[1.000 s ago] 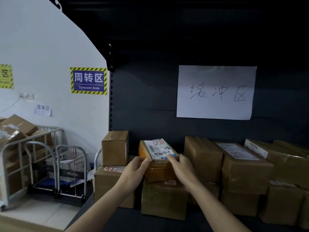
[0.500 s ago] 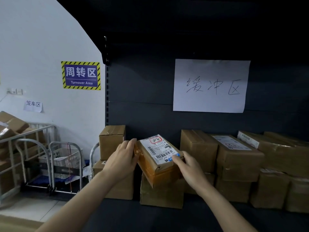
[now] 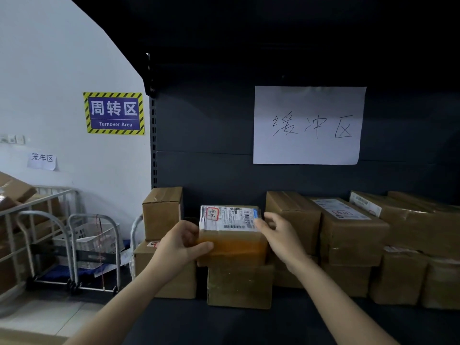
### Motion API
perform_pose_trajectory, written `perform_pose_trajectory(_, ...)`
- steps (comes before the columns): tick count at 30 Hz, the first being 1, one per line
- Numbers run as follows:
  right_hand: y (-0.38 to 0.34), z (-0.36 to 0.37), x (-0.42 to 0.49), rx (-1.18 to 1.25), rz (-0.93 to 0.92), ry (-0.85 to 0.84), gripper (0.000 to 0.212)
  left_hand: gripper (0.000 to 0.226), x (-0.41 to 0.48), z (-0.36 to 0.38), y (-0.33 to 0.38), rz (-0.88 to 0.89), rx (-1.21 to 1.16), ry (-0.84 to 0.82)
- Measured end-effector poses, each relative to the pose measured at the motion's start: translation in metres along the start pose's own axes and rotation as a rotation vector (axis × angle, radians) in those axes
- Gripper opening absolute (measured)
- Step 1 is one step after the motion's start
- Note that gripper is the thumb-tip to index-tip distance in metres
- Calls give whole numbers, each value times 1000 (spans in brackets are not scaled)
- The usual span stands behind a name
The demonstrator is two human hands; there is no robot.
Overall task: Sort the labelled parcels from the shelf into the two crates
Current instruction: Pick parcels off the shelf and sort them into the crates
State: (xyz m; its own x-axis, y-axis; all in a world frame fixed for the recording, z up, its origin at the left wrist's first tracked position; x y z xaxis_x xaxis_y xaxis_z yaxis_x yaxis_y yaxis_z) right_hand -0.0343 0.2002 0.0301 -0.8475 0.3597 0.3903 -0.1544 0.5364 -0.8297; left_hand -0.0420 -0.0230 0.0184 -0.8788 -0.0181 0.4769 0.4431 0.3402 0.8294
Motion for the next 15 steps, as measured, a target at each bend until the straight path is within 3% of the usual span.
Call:
perform_pose_trajectory(4, 7, 4, 0, 177, 84, -35, 51, 19, -6, -7, 8, 1, -38, 78)
perform_pose_trajectory(8, 5, -17, -14, 32, -71, 137, 47, 22, 16, -17, -5, -106, -25, 219)
perform_pose_trajectory(12, -6, -37, -42, -72, -258, 297, 24, 38, 34, 4, -20, -241, -91, 106)
perform_pose_trajectory(14, -7, -33, -53, -104, -286, 241, 5, 38, 37, 12, -22, -293, -145, 58)
perform_pose_trajectory(15, -6, -26, -56, -128, -290, 182, 7, 35, 36, 15, -21, -309, -175, 39)
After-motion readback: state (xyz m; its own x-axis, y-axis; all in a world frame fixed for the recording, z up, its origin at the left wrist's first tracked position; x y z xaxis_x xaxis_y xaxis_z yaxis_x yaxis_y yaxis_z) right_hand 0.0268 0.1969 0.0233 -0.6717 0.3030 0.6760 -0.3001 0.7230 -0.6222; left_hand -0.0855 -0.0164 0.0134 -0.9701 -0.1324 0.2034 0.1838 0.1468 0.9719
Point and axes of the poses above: each hand's wrist, its own x-axis towards the middle knuckle, its own z-axis out of the palm, y = z × x, the point moved 8 cm from there along x, towards the middle knuckle, and after that the axes turned 11 degrees about y, right-handed, at the moved point
